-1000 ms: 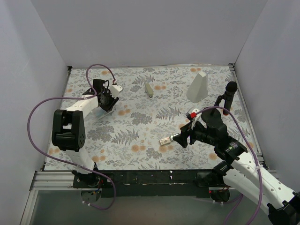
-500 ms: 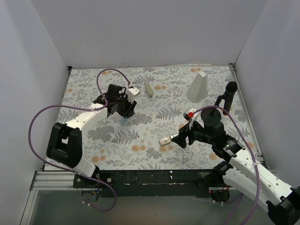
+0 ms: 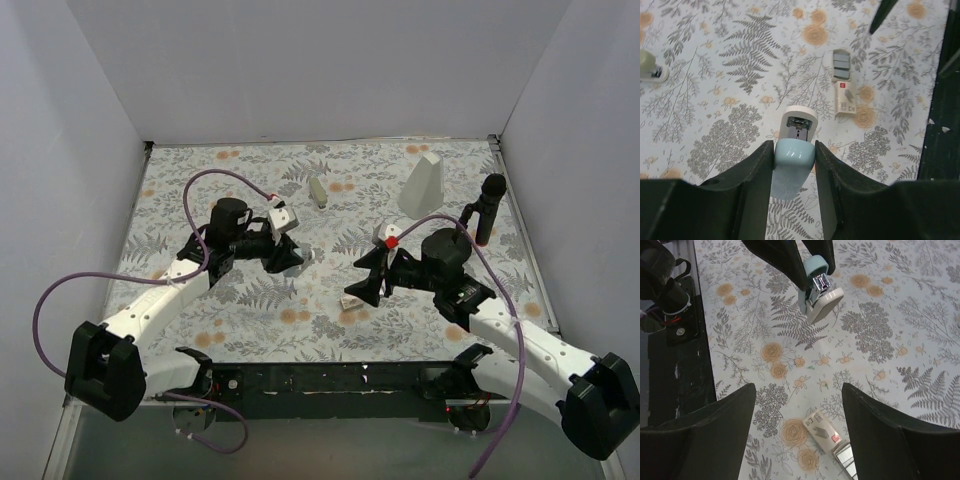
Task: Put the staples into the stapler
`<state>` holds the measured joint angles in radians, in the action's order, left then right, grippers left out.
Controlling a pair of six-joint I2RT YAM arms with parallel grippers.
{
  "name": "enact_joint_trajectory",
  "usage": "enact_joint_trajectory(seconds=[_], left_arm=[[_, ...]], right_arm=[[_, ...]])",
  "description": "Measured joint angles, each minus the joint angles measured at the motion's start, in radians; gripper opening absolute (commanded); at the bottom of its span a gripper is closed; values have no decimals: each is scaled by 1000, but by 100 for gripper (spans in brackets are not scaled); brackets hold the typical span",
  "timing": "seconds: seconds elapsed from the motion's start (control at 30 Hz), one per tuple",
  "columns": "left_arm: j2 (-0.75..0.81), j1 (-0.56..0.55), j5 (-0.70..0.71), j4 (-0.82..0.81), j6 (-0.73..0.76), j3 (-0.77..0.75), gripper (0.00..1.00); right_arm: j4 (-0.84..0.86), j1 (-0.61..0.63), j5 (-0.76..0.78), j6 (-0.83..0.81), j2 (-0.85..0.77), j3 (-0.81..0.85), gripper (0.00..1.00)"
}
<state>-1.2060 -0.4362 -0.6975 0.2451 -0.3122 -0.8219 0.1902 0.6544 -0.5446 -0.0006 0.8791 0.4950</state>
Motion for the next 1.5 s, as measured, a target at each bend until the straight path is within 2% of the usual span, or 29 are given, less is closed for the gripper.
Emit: enact_joint_trajectory(seconds=[0.23, 0.57, 0.87, 0.97, 1.1, 1.17, 1.3, 1.5], left_arm=[[60, -13, -139, -63, 9, 50, 0], [93, -23, -202, -104, 10, 79, 0], [119, -24, -235, -126, 6, 92, 0], [120, -24, -242, -128, 4, 93, 0], [124, -24, -241, -134, 2, 95, 0], [128, -24, -232, -141, 2, 95, 0], [161, -24, -216, -142, 1, 112, 0], [228, -28, -198, -169, -23, 135, 0]], right_arm=[[133, 54, -73, -99, 195, 69, 80], [240, 93, -82, -166, 388, 168, 79], [248, 111, -109, -192, 462, 222, 69], [247, 114, -117, -196, 476, 234, 61], [245, 117, -131, -201, 486, 247, 41], [233, 121, -140, -204, 487, 253, 35], [228, 127, -144, -215, 484, 255, 3], [212, 134, -124, -219, 422, 238, 1]])
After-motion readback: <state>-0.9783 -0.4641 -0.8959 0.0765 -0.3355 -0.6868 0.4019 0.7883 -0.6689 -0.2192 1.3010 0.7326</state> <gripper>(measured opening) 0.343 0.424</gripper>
